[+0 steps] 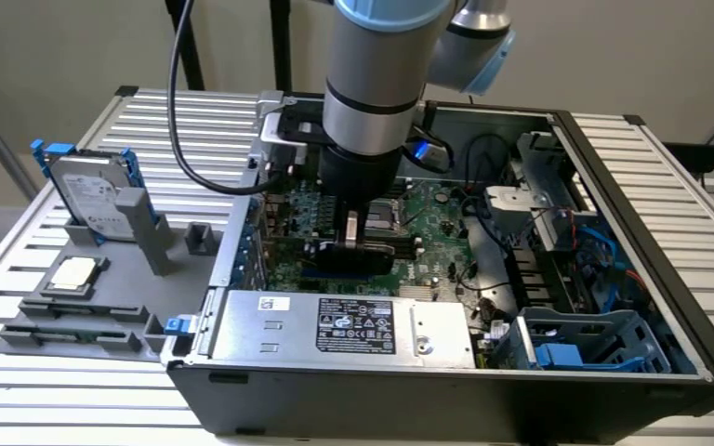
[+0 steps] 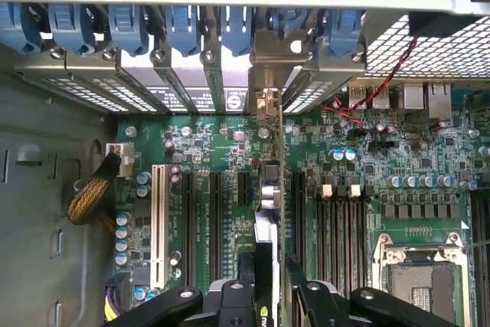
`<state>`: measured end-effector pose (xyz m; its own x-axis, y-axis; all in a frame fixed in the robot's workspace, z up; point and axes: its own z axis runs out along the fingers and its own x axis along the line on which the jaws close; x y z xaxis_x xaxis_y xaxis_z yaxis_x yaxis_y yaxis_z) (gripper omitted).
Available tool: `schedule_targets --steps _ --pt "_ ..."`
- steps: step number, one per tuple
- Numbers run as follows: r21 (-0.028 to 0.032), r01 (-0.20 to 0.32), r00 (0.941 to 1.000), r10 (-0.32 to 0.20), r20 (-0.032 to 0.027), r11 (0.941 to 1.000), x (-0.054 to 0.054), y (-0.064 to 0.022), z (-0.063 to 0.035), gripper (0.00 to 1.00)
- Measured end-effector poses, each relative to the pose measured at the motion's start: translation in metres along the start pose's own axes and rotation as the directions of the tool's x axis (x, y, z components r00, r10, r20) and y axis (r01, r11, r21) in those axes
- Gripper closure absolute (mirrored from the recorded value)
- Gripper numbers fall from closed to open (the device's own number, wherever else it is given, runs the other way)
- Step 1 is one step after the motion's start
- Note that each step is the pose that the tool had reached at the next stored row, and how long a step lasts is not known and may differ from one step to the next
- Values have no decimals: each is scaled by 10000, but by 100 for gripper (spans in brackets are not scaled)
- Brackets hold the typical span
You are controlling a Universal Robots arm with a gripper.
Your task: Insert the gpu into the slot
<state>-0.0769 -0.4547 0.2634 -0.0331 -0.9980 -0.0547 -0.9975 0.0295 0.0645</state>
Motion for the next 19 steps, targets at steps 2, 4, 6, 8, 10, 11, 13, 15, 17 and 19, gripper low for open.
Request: schedule_targets --steps 2,4,6,8,10,11,13,15,17,19 --pt "-11 -1 10000 1 -2 10000 0 -1 6 74" --pt "-16 -1 10000 1 -3 10000 1 -1 11 74" --pt "-16 -1 10000 1 -4 10000 1 -1 14 74" --pt "-16 -1 10000 1 -1 10000 1 -1 17 74" --pt "-16 0 10000 0 -3 10000 1 -1 19 74" --pt "-16 1 10000 -1 -3 10000 1 -1 20 74" --pt "-15 2 10000 -2 -1 10000 -1 -2 22 74" --pt "-14 2 10000 -2 0 10000 -6 -2 23 74" --pt "-14 1 10000 -1 1 10000 -11 -1 23 74" --pt "-15 1 10000 -1 -1 10000 -11 -1 23 74"
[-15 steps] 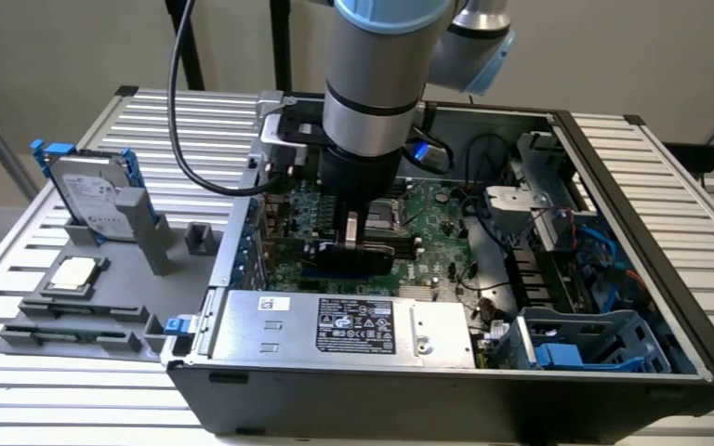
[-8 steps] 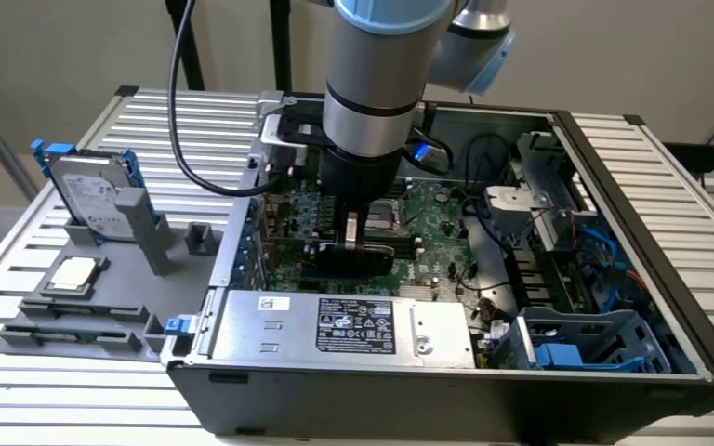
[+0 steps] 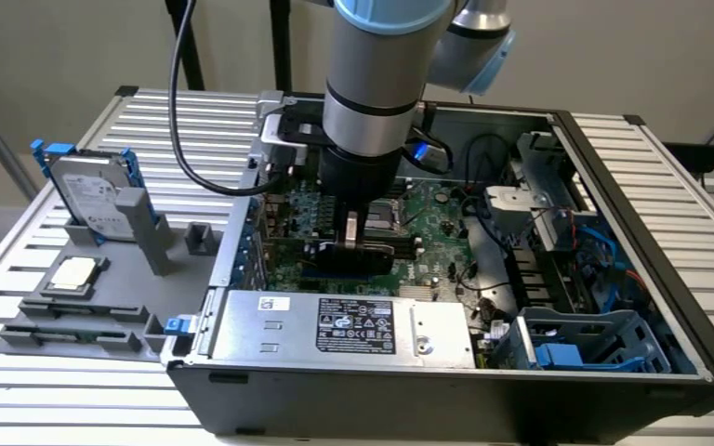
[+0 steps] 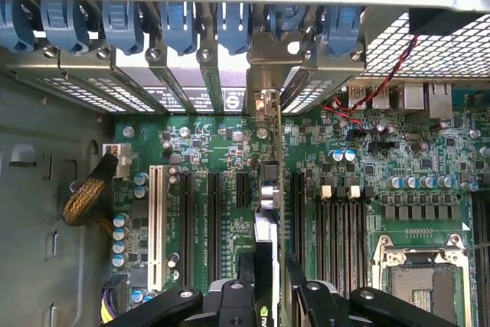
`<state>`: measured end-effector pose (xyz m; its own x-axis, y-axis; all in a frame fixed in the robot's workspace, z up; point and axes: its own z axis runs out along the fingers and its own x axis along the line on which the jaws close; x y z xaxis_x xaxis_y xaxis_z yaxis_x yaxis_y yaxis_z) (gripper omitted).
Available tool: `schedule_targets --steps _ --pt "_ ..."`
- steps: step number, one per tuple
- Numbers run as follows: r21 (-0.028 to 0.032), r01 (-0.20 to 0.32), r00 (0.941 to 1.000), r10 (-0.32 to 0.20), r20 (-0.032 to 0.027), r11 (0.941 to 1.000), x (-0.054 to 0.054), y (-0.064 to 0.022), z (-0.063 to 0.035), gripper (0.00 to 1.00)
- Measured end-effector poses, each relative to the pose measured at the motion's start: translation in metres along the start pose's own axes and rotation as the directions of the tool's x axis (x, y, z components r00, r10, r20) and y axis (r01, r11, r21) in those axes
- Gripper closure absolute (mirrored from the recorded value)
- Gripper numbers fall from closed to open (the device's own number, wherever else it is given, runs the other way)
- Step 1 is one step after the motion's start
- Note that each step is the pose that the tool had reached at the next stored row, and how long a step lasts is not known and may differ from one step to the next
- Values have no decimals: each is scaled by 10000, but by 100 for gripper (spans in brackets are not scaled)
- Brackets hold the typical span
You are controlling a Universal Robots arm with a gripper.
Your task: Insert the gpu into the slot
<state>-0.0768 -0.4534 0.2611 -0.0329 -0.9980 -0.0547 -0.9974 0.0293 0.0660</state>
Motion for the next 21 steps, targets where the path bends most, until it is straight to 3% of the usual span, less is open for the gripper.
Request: schedule_targets --steps 10,21 --pt "-61 -4 10000 4 -2 10000 0 0 3 74" --pt "-67 -6 10000 6 -27 10000 -14 0 6 74"
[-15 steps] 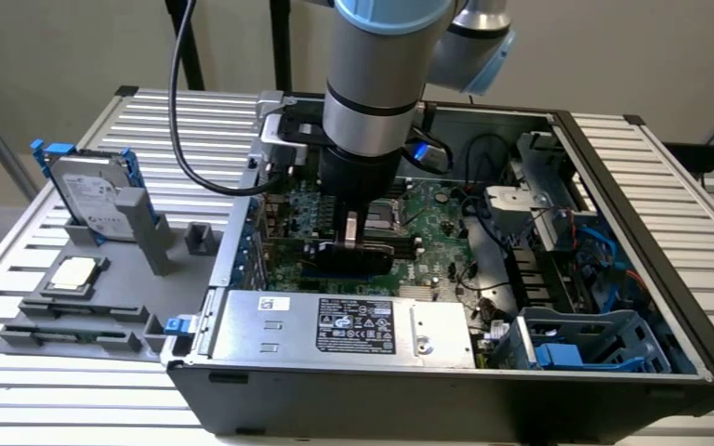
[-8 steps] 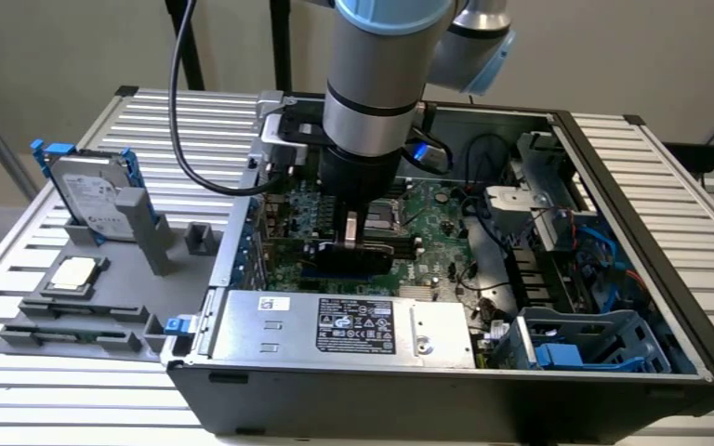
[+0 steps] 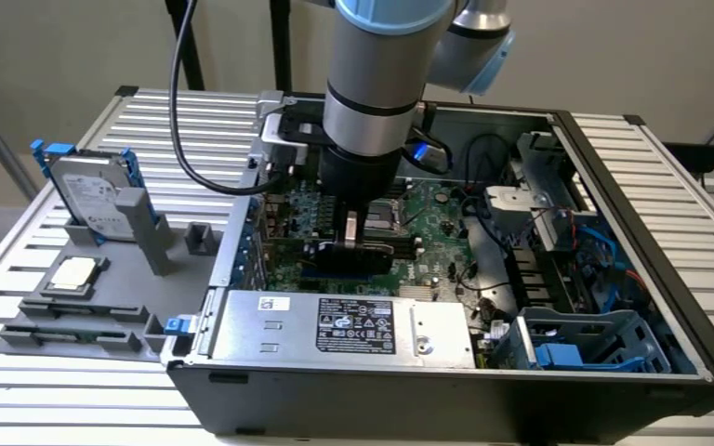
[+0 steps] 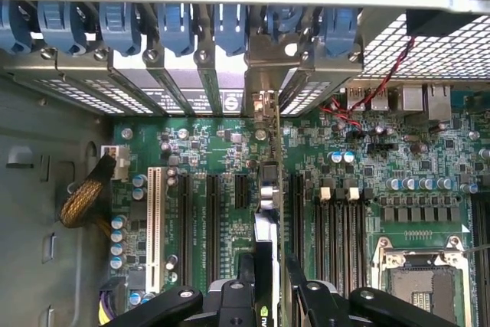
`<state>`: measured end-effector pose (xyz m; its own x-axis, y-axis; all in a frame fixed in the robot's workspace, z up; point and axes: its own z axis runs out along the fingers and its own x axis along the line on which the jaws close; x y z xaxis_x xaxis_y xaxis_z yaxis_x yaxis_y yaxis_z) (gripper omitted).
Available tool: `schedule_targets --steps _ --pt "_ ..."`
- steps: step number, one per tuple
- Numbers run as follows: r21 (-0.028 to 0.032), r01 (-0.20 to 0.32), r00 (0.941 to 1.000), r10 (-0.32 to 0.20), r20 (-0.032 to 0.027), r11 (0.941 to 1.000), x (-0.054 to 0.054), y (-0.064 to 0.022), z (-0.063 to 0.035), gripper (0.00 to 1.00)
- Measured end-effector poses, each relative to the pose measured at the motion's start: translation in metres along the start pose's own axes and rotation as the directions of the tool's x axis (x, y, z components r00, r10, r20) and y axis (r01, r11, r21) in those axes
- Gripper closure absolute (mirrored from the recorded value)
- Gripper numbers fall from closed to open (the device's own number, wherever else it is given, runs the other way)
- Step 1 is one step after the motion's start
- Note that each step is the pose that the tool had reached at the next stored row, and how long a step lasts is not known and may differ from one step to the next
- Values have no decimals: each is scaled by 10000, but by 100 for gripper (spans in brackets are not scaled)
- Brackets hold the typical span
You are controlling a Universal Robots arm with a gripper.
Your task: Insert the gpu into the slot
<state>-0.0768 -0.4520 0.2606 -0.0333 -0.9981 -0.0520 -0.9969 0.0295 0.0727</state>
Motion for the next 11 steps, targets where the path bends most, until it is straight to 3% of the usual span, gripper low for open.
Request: schedule_targets --steps 11 --pt "-48 -3 10000 3 -5 10000 10 -14 45 74"
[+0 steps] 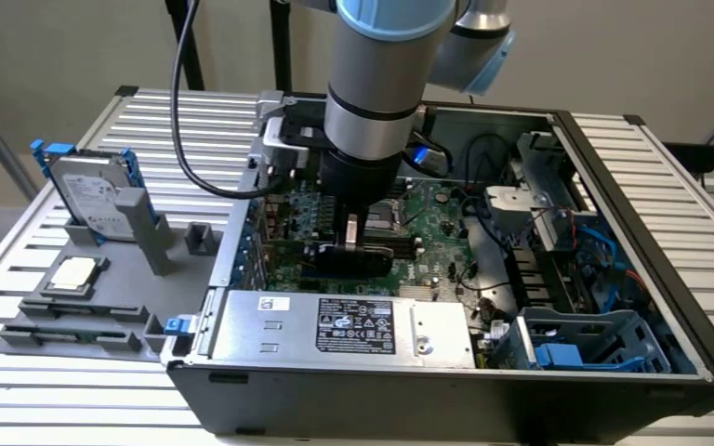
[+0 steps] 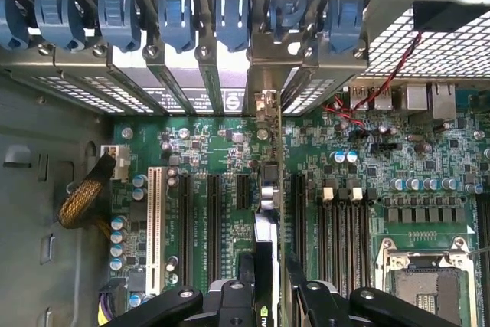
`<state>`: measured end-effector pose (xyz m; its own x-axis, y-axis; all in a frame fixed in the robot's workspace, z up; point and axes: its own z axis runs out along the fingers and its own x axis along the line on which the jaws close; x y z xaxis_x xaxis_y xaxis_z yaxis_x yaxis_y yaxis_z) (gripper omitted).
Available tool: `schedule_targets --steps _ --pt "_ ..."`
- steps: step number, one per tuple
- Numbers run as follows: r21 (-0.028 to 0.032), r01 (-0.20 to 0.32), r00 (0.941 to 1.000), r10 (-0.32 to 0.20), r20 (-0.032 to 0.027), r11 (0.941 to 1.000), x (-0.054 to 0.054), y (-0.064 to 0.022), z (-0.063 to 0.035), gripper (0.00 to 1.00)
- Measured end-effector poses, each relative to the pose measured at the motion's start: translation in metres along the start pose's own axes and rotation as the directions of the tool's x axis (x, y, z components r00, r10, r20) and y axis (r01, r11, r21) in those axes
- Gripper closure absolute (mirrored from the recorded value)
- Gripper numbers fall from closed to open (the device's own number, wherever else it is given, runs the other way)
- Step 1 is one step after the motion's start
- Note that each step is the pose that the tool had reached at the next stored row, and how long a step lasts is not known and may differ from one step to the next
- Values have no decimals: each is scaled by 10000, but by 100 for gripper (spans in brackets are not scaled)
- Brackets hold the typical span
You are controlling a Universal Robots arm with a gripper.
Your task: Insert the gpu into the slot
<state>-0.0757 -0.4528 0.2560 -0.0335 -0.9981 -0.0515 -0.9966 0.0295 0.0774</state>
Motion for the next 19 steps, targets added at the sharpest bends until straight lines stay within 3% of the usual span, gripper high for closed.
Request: schedule_targets --steps 6,7,12,15,17,19 --pt "-32 -4 10000 4 3 10000 -1 0 -7 73" --pt "-45 -3 10000 3 1 10000 -2 1 -35 66" --pt "-59 -4 10000 4 -25 10000 -17 18 -253 66" --pt "-56 -11 10000 11 -98 10000 -38 30 -368 66" --pt "-53 -17 9999 16 -165 10000 -57 40 -390 69" --pt "-51 -24 9997 23 -250 10000 -91 54 -387 82"
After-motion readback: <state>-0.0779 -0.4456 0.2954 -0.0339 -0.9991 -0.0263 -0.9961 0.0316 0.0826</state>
